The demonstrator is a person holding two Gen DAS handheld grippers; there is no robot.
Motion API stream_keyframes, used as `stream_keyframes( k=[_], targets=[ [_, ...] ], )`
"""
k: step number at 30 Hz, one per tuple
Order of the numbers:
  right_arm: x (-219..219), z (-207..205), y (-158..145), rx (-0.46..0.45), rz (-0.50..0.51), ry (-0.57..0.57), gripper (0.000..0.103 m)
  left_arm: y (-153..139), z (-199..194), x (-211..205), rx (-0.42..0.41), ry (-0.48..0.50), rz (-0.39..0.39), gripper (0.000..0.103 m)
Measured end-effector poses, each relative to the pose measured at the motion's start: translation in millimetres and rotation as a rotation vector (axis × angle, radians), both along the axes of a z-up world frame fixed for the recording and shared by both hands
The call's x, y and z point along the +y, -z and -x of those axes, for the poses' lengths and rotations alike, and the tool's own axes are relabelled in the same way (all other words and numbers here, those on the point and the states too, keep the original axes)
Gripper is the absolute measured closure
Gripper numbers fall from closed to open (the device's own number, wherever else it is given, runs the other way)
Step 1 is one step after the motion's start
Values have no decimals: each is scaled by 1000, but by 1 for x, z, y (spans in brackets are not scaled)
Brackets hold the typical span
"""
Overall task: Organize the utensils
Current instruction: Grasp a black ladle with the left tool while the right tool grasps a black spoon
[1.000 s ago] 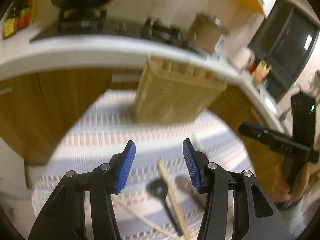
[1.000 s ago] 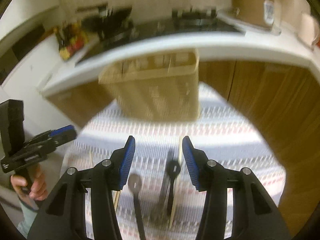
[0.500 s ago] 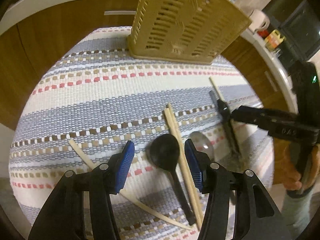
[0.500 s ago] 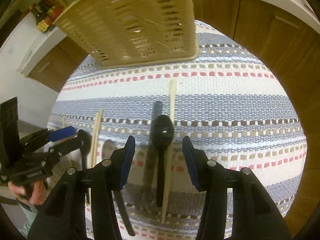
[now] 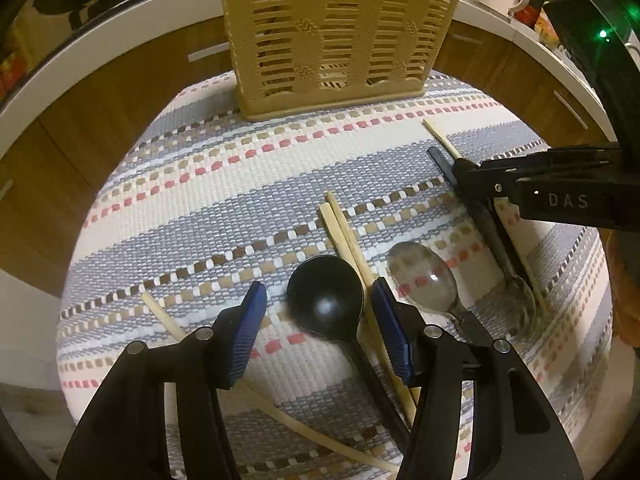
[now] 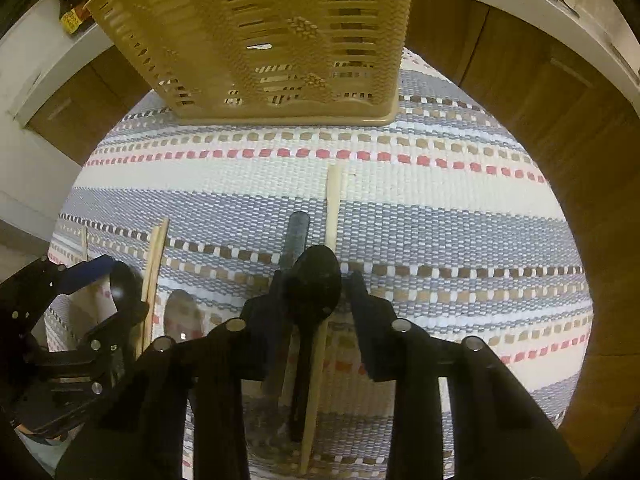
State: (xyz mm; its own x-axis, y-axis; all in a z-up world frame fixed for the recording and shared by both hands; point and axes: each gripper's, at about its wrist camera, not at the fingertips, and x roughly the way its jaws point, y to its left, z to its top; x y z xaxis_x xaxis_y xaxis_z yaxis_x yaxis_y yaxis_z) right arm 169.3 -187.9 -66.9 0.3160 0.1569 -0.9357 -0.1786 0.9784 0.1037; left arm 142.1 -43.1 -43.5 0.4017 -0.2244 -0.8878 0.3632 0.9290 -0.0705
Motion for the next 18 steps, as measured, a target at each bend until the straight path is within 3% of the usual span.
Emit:
stream_keyframes(
  k=[4,8,10,13,18],
  targets=[
    [4,2,0,2,17,-12,75,-2,3,-2,-4,-10,3,55],
    [16,7,0,-16,65,-45,77,-7,4,5,1,-3,19,68],
    [20,11,2,-27,63,-48,78,-6,4,6,1,-9,31,68],
    [16,13,-2,-53,49,-37,79,-7,5,13,0,-18,79,69],
    [-2,16,-14,-82,-47,-18,79,-23,6,32,-37,-50,226,69]
  ],
)
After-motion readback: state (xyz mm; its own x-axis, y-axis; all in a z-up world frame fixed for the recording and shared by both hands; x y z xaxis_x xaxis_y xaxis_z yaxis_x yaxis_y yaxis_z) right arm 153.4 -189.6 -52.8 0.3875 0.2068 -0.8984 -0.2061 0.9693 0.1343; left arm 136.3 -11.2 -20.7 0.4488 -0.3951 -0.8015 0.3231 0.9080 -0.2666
